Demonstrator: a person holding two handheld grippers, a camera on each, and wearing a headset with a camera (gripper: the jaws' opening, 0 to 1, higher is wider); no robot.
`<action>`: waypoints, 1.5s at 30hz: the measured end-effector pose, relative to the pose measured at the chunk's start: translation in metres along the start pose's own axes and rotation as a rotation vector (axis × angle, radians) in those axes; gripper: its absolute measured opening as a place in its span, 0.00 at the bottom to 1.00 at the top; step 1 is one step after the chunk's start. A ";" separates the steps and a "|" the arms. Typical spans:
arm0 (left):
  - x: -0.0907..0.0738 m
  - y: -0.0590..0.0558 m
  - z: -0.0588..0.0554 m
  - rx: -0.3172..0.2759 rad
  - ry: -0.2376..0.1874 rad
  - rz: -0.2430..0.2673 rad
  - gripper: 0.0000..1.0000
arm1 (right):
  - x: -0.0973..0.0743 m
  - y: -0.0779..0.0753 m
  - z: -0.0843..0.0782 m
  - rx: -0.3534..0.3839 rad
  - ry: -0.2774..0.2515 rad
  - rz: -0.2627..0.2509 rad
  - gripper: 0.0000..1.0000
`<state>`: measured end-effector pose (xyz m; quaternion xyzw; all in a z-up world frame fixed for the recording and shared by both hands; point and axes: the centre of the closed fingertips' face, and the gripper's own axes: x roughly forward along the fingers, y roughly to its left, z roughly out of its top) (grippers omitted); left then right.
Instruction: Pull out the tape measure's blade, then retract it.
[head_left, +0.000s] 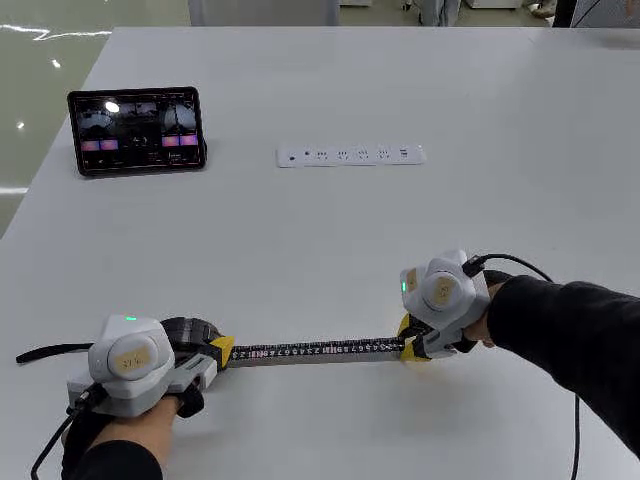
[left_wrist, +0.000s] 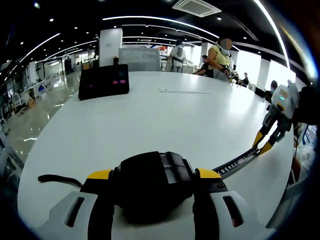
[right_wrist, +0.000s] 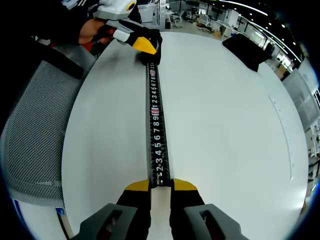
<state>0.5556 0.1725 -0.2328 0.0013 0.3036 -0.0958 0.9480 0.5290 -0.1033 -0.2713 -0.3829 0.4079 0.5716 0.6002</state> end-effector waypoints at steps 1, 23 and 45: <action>0.000 0.000 0.000 -0.001 0.000 0.000 0.59 | 0.000 0.000 0.000 0.007 0.001 0.000 0.09; 0.000 -0.002 0.000 0.001 0.003 -0.009 0.59 | 0.002 0.000 0.005 0.031 0.012 0.001 0.10; 0.000 -0.003 -0.001 0.002 0.012 -0.012 0.59 | 0.004 -0.002 0.010 0.004 0.020 0.007 0.10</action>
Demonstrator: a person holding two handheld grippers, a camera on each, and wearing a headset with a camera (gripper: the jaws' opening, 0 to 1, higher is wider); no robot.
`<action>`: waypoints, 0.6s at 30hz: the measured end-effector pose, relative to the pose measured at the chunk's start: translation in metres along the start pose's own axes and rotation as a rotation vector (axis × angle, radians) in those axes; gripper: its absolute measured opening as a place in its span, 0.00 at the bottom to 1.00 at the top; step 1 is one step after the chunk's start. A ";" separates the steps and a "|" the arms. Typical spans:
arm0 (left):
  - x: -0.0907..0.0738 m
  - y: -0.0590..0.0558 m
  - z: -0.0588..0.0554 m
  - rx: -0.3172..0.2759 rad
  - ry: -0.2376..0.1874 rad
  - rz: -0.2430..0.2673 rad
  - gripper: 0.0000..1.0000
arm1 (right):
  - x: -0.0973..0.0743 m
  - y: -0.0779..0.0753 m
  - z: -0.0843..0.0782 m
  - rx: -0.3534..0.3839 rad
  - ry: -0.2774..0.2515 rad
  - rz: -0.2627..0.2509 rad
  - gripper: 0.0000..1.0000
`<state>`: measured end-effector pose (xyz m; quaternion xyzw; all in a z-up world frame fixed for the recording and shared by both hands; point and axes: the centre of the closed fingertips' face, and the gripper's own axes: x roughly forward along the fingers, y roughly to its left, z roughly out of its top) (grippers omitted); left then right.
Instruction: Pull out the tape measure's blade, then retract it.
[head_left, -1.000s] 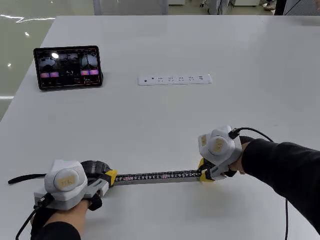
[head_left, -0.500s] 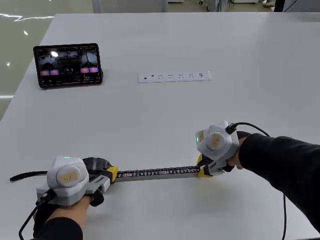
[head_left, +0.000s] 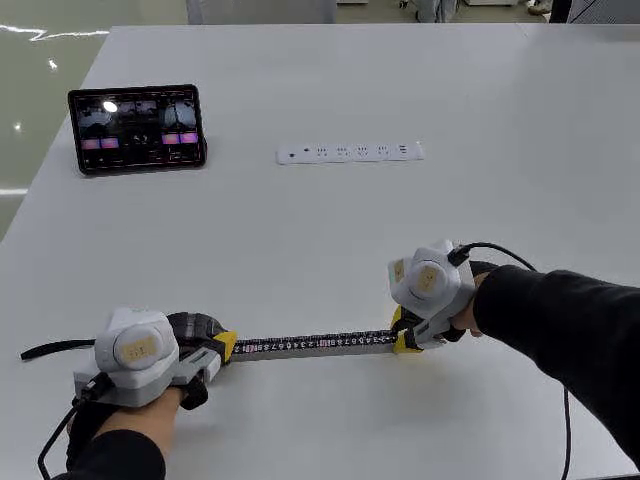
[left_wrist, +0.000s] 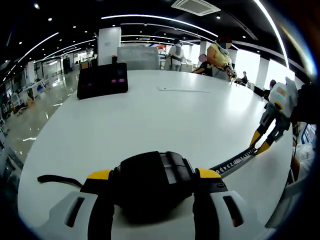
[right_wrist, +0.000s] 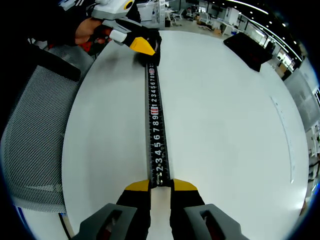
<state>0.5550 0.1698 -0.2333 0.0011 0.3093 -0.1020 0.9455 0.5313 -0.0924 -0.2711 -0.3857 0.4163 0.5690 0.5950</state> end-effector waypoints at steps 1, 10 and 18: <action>0.000 0.000 0.000 0.000 0.000 0.001 0.59 | 0.000 0.000 0.000 0.001 0.001 0.000 0.10; 0.001 0.001 -0.001 -0.003 0.007 0.004 0.59 | 0.002 0.000 0.004 -0.013 0.015 0.000 0.10; 0.000 0.001 -0.002 -0.005 0.023 0.002 0.59 | 0.003 0.000 0.007 -0.008 0.011 -0.004 0.10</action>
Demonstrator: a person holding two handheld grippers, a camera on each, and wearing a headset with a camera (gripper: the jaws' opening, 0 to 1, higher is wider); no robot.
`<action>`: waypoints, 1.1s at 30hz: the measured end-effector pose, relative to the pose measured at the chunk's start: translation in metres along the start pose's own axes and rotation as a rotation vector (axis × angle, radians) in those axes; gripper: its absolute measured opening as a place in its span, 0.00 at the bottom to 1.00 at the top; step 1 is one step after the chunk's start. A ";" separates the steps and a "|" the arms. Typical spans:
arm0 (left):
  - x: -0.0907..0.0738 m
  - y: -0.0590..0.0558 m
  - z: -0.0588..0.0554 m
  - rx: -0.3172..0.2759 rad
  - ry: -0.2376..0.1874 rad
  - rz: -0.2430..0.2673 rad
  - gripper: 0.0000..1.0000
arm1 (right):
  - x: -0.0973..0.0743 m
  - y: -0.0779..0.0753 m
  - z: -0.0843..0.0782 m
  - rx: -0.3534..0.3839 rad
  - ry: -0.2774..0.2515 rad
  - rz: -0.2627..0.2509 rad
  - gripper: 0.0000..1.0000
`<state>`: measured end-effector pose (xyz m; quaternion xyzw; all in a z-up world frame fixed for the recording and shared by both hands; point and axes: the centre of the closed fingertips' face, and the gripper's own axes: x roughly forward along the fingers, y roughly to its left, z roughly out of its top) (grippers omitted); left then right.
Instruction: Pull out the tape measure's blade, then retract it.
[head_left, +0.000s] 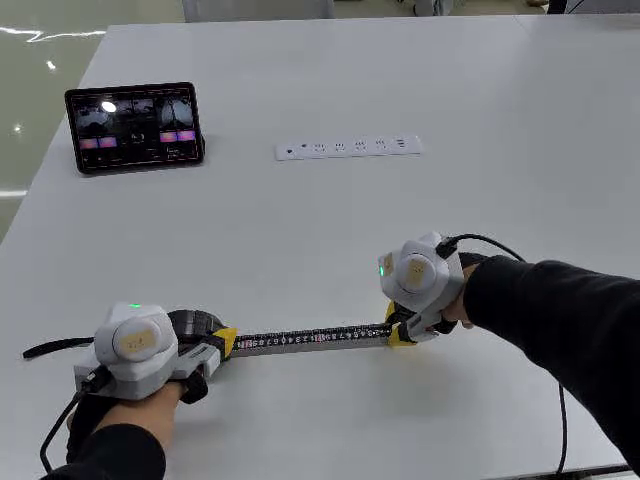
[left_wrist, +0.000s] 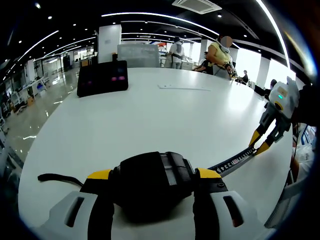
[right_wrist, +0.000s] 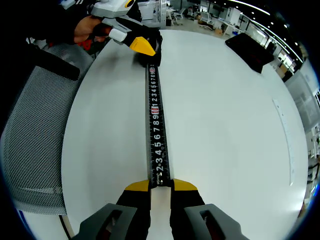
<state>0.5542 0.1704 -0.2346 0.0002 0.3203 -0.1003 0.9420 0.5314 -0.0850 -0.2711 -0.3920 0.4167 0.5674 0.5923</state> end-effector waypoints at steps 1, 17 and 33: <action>0.000 0.000 0.000 -0.001 0.000 0.000 0.59 | 0.000 0.000 0.001 0.000 0.001 -0.001 0.10; 0.001 0.000 0.000 0.005 0.005 -0.005 0.59 | 0.003 0.000 0.007 -0.016 0.015 0.008 0.10; 0.001 0.000 0.000 0.003 0.006 -0.006 0.60 | 0.004 -0.001 0.012 0.004 0.023 0.009 0.10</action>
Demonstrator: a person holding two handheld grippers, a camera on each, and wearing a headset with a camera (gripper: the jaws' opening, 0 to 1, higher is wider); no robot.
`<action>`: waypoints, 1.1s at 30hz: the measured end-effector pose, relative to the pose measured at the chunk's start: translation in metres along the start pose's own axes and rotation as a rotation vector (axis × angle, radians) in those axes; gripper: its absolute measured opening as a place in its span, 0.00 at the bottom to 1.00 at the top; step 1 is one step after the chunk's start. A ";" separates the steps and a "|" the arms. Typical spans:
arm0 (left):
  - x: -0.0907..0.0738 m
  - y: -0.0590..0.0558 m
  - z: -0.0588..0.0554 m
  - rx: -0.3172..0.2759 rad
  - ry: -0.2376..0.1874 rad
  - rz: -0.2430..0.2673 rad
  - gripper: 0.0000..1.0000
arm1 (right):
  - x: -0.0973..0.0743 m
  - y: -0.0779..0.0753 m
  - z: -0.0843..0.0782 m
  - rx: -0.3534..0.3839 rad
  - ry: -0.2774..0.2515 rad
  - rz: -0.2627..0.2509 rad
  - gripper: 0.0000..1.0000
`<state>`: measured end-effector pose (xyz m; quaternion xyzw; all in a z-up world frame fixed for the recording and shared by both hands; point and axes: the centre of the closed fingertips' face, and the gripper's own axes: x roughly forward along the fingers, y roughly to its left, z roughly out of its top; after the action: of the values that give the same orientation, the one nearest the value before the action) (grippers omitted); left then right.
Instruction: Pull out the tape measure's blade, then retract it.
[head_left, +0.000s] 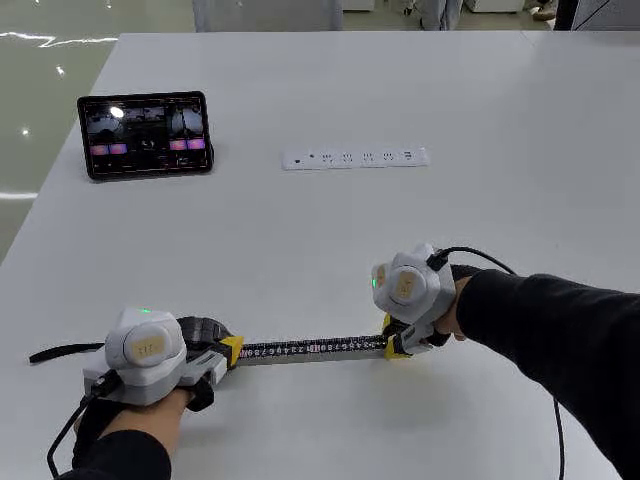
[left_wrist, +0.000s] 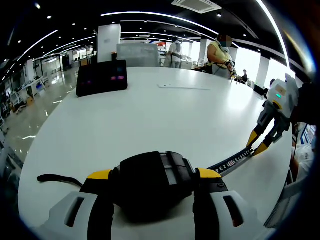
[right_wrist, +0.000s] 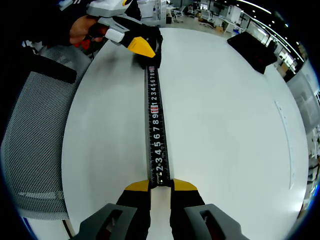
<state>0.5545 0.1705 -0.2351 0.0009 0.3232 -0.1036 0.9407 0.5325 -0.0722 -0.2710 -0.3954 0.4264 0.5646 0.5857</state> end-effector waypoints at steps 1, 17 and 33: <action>0.000 0.000 0.000 0.000 0.000 0.000 0.60 | 0.000 0.000 0.000 -0.002 -0.001 0.001 0.10; 0.001 0.000 0.000 -0.001 0.002 -0.001 0.60 | 0.003 -0.001 0.006 0.014 0.020 -0.004 0.10; 0.000 0.000 -0.001 -0.001 0.000 0.000 0.60 | 0.005 0.000 0.012 0.019 0.027 -0.006 0.10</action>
<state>0.5538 0.1707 -0.2358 0.0004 0.3233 -0.1034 0.9406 0.5330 -0.0596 -0.2721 -0.3989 0.4385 0.5534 0.5851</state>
